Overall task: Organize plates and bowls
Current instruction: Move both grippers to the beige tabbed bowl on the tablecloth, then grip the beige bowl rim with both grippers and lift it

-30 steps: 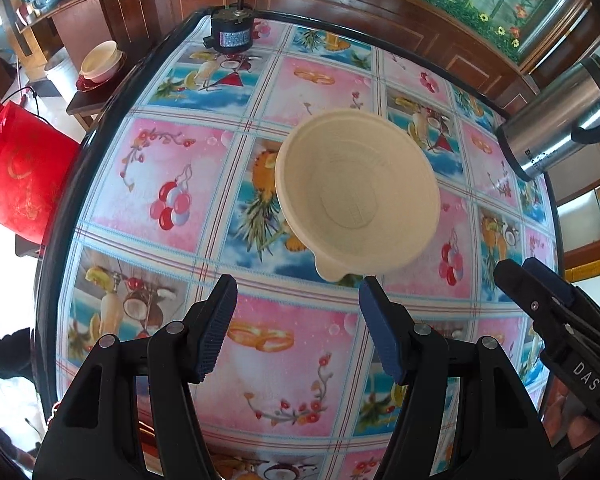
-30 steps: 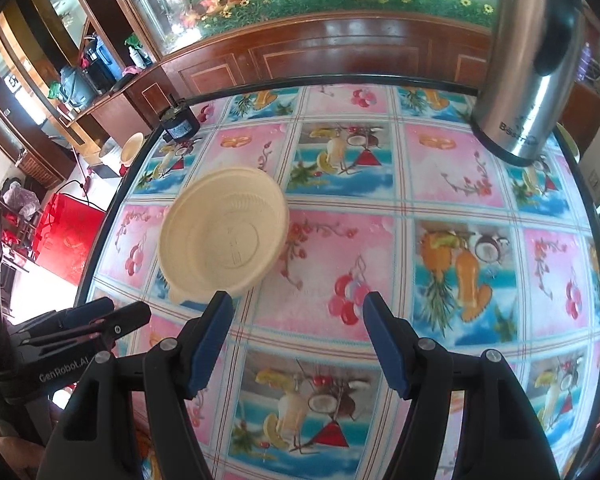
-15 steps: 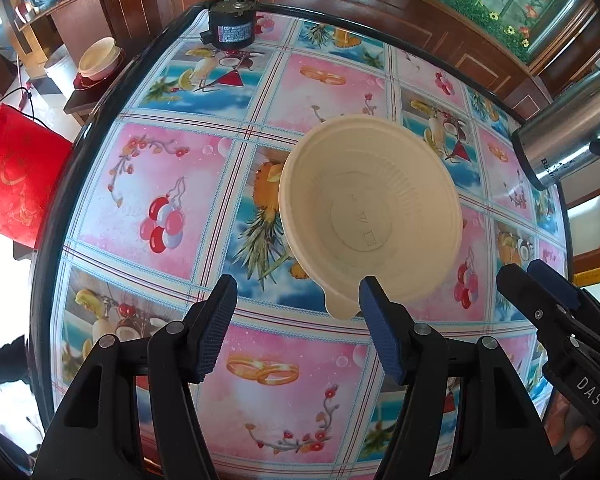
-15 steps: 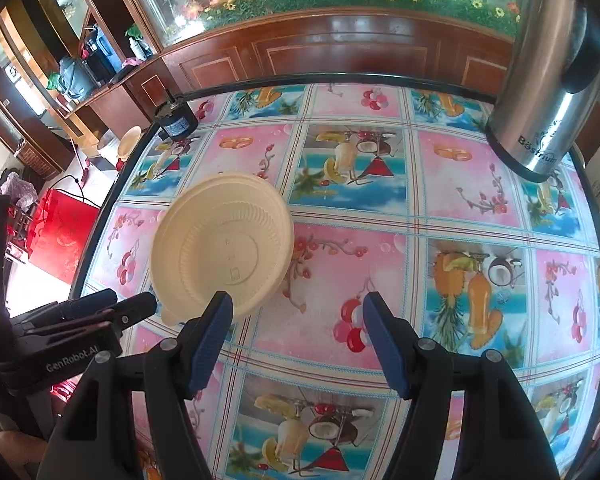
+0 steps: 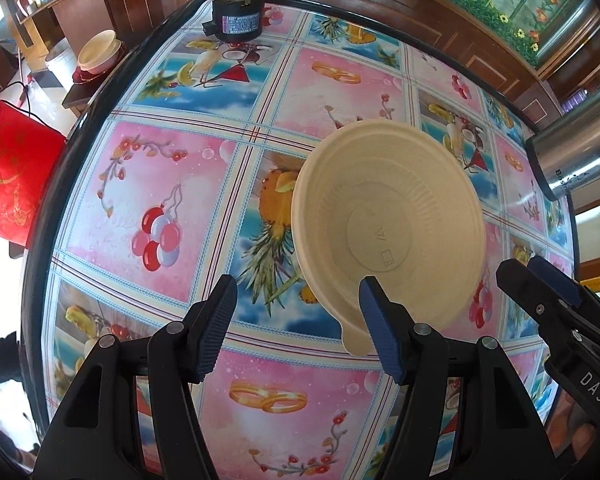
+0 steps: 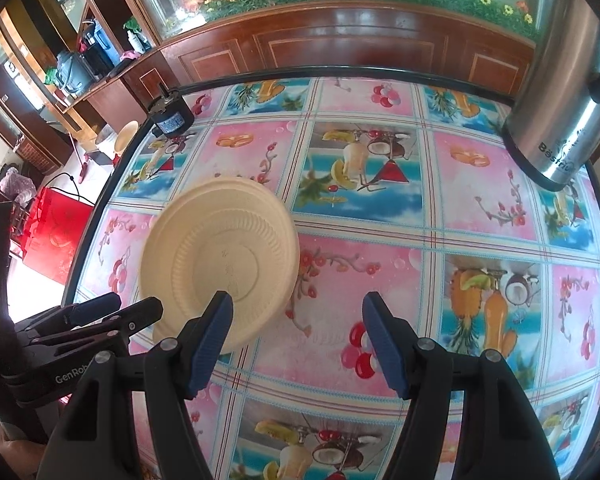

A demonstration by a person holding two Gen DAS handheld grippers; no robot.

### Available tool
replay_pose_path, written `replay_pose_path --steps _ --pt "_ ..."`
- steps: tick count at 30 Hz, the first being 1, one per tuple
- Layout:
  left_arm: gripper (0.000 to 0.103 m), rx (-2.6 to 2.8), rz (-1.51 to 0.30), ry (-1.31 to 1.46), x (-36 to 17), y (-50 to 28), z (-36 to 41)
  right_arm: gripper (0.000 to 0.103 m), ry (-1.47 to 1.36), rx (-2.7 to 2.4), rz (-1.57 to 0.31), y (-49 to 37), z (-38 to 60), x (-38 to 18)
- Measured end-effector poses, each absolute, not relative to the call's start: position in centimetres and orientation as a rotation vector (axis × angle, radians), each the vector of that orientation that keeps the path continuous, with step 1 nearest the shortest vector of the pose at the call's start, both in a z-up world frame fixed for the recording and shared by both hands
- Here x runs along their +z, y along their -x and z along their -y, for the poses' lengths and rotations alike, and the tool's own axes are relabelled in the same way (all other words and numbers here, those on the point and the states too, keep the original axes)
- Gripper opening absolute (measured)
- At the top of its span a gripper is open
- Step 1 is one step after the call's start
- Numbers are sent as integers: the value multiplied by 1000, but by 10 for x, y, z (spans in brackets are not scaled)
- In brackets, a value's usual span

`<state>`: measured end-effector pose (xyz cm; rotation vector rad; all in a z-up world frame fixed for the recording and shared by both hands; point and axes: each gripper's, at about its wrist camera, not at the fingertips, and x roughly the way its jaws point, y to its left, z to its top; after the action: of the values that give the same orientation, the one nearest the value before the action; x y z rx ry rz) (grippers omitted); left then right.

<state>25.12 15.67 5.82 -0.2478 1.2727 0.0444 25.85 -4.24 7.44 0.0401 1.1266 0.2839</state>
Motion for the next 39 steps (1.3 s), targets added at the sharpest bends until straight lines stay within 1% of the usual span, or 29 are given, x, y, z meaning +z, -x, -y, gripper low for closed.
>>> replay_pose_path --steps 3,5,11,16,17,18,19,21,26,27,32,39 --pt "64 48 -1275 256 53 -257 -158 58 -28 287 -1138 -264 38 70" --pt "64 52 -1278 260 50 -261 -158 58 -22 285 -1146 -269 36 67" --pt "64 61 -1301 287 35 -270 -158 49 8 286 -1179 -283 26 51" --pt "55 58 -1308 298 27 -270 -157 35 -40 289 -1238 -291 29 33" --pt "50 45 -1310 307 27 -270 -157 28 -46 301 -1243 -290 29 30" --pt "47 38 -1310 308 28 -270 -156 24 -49 306 -1245 -289 29 29" --pt "45 28 -1310 304 28 -269 -154 22 -51 312 -1245 -287 29 29" --pt "33 14 -1310 296 30 -268 -149 15 -45 319 -1245 -284 28 31" --pt "32 -6 -1293 268 39 -260 -138 15 -32 319 -1239 -277 28 35" --pt "29 -7 -1293 264 39 -258 -137 15 -30 315 -1236 -274 30 36" --pt "20 -15 -1302 252 37 -243 -131 15 -32 306 -1247 -260 38 35" --pt "19 -42 -1297 243 35 -214 -117 15 -13 289 -1242 -229 51 34"
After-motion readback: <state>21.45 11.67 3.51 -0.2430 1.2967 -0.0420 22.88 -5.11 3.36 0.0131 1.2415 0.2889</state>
